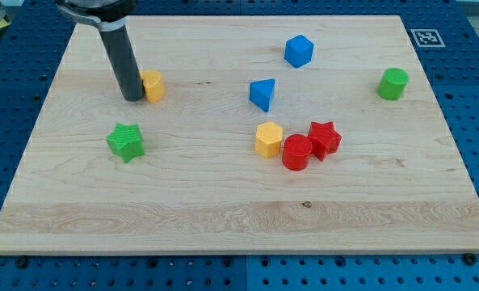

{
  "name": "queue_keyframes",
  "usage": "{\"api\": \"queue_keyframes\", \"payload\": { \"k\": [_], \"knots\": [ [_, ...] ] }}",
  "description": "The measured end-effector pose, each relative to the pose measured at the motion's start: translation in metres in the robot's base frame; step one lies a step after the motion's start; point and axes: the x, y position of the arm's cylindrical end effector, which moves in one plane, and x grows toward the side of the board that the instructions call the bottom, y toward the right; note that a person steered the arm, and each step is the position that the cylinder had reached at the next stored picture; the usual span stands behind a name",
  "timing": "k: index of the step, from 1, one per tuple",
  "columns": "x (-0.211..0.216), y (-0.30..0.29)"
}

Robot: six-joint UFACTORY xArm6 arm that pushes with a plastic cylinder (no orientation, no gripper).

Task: Move yellow heart slightly right side

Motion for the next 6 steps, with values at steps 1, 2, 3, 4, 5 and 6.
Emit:
{"api": "queue_keyframes", "payload": {
  "k": [1, 2, 3, 4, 5, 6],
  "knots": [
    [-0.009, 0.0],
    [-0.01, -0.004],
    [-0.012, -0.012],
    [-0.02, -0.012],
    [-0.033, -0.009],
    [-0.033, 0.016]
  ]
}}
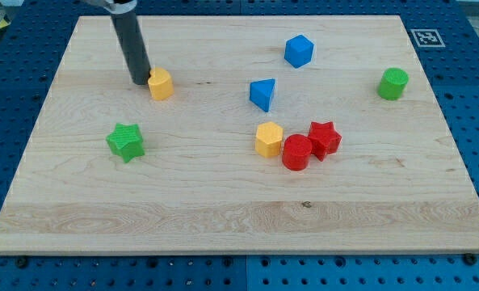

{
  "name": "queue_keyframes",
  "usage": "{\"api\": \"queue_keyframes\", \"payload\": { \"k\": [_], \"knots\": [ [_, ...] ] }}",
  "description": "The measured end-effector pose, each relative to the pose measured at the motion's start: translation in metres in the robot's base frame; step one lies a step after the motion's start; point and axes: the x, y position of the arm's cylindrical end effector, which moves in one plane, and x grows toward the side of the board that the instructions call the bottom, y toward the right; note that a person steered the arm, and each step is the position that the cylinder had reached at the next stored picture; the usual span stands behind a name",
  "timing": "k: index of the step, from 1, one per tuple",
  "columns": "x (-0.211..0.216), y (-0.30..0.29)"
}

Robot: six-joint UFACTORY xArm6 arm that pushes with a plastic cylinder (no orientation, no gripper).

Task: Move yellow heart slightly right side

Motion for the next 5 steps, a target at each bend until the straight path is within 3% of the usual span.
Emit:
{"api": "queue_keyframes", "payload": {
  "k": [5],
  "knots": [
    [0.024, 0.029]
  ]
}}
